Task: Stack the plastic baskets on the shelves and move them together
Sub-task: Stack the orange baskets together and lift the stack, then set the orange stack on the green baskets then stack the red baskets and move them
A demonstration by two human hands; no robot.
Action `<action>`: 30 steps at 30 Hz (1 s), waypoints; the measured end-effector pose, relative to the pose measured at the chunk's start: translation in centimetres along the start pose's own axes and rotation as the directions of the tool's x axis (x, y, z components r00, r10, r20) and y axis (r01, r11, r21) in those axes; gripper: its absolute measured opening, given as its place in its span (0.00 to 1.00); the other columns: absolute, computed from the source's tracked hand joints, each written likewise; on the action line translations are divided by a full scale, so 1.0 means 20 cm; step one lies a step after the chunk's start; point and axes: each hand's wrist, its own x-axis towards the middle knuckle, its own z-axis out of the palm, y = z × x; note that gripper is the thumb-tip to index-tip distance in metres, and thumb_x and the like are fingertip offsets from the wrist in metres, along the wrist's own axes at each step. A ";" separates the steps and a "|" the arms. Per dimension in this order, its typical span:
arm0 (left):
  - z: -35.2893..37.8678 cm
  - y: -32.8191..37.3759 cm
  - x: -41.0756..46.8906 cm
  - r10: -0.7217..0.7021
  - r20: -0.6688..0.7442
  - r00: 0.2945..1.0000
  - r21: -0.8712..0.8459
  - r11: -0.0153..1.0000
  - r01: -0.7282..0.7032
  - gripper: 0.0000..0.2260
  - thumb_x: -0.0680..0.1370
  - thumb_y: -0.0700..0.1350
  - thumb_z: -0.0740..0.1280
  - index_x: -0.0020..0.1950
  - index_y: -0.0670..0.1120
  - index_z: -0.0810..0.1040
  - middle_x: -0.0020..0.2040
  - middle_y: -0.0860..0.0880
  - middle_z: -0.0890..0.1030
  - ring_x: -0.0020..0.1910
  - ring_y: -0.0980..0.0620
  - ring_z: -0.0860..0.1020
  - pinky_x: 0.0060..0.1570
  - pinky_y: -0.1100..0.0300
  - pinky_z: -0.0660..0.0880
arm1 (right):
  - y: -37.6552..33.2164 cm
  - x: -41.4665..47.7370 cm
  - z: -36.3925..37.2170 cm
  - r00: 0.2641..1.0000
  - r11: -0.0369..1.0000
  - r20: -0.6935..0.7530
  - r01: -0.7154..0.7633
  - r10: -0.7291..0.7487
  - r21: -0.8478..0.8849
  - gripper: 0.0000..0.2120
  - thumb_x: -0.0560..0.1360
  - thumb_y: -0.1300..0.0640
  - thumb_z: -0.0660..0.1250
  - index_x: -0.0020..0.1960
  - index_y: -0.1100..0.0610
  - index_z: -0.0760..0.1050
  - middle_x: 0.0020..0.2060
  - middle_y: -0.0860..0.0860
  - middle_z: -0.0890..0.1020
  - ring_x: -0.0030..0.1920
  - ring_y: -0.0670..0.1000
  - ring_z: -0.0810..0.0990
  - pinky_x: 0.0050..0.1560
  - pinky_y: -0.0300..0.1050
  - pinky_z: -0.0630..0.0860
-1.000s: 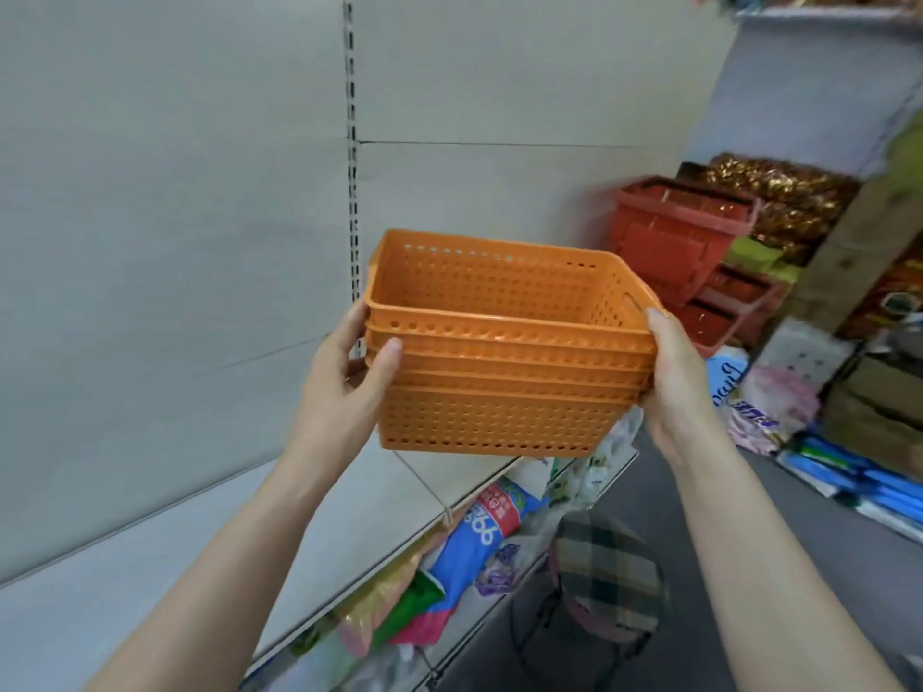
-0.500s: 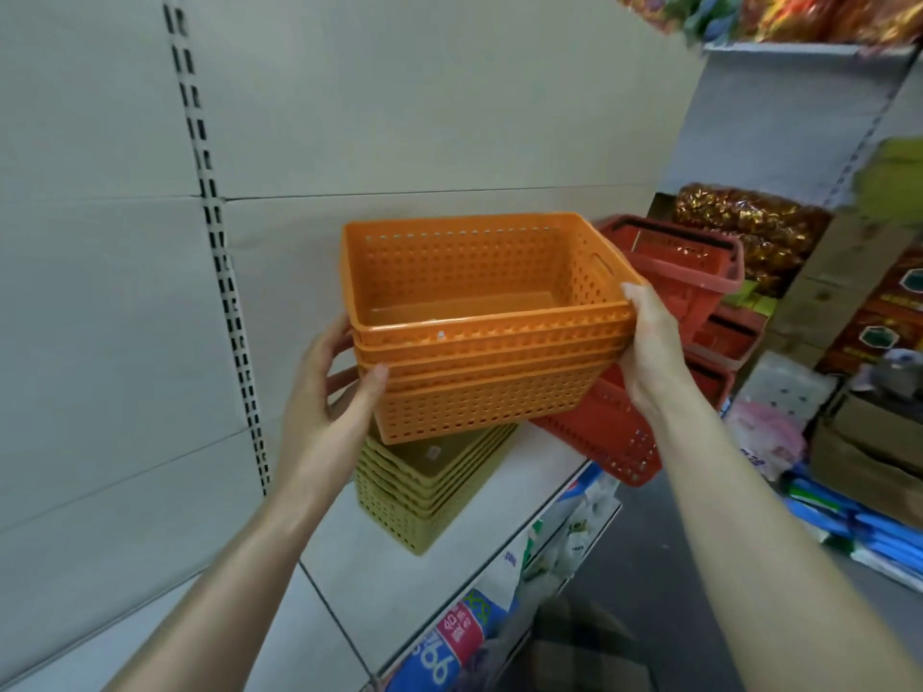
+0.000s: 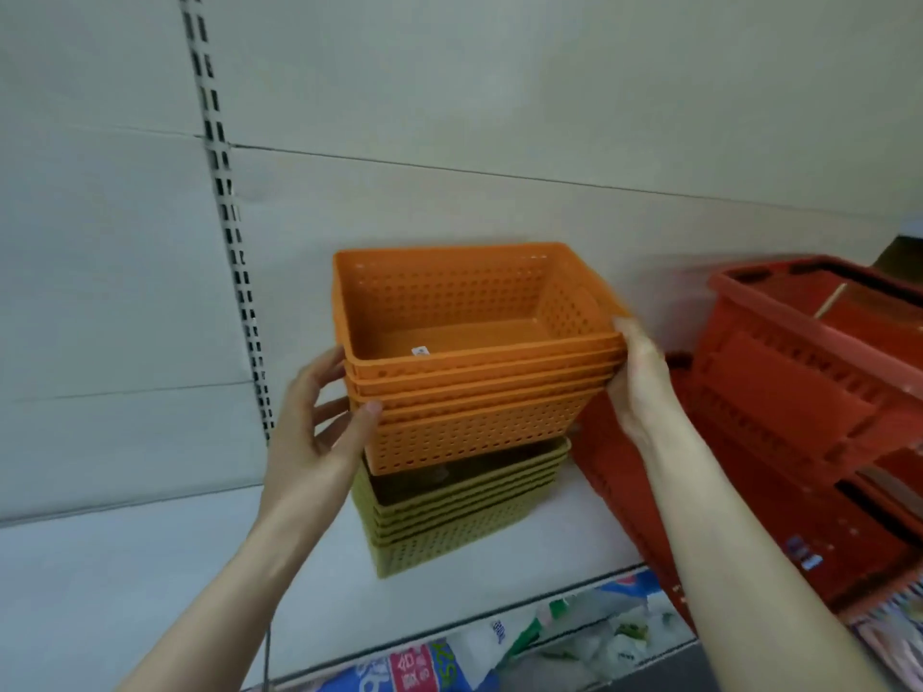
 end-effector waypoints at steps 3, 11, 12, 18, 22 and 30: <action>0.12 -0.04 -0.09 -0.032 -0.050 0.998 0.061 0.997 0.035 0.23 0.76 0.42 0.69 0.69 0.56 0.70 0.63 0.56 0.76 0.56 0.56 0.79 0.51 0.65 0.78 | 0.09 0.07 -0.10 0.994 0.998 0.092 -0.057 0.058 -0.014 0.07 0.68 0.50 0.65 0.44 0.52 0.76 0.36 0.48 0.79 0.37 0.49 0.77 0.41 0.46 0.73; 0.27 -0.35 -0.28 -0.040 -0.064 0.997 0.431 0.900 0.064 0.39 0.70 0.46 0.74 0.76 0.57 0.57 0.69 0.53 0.71 0.66 0.52 0.73 0.63 0.48 0.73 | 0.48 0.05 -0.21 0.953 0.958 0.185 -0.204 0.242 -0.200 0.09 0.74 0.40 0.66 0.50 0.41 0.81 0.53 0.48 0.85 0.57 0.52 0.82 0.65 0.58 0.75; 0.29 -0.37 -0.29 -0.065 -0.066 0.996 0.435 0.896 0.087 0.43 0.71 0.43 0.74 0.77 0.59 0.52 0.71 0.52 0.70 0.66 0.50 0.74 0.61 0.46 0.74 | 0.48 0.04 -0.22 0.951 0.955 0.188 -0.205 0.247 -0.215 0.08 0.73 0.38 0.66 0.49 0.38 0.80 0.53 0.46 0.84 0.57 0.51 0.82 0.65 0.57 0.75; 0.28 -0.40 -0.14 -0.077 -0.080 0.994 0.480 0.871 0.106 0.44 0.71 0.30 0.66 0.77 0.57 0.47 0.60 0.54 0.75 0.54 0.47 0.77 0.50 0.53 0.74 | 0.47 -0.07 -0.19 0.964 0.969 0.215 -0.107 0.156 -0.223 0.07 0.82 0.45 0.59 0.57 0.43 0.73 0.44 0.38 0.82 0.41 0.30 0.81 0.42 0.31 0.74; 0.21 -0.41 -0.09 -0.124 -0.027 0.992 0.511 0.851 0.120 0.46 0.71 0.31 0.67 0.75 0.63 0.46 0.57 0.53 0.77 0.53 0.44 0.79 0.52 0.44 0.78 | 0.47 -0.10 -0.17 0.973 0.950 0.202 -0.042 0.109 -0.309 0.15 0.82 0.42 0.56 0.67 0.45 0.68 0.49 0.39 0.80 0.41 0.27 0.78 0.44 0.33 0.71; 0.15 -0.42 -0.08 -0.085 -0.020 0.996 0.495 0.865 0.083 0.44 0.72 0.34 0.70 0.74 0.65 0.50 0.54 0.54 0.78 0.50 0.45 0.80 0.47 0.48 0.77 | 0.39 -0.10 -0.14 0.964 0.885 0.223 -0.027 0.147 -0.464 0.20 0.82 0.39 0.55 0.70 0.47 0.68 0.54 0.41 0.79 0.58 0.45 0.78 0.54 0.38 0.70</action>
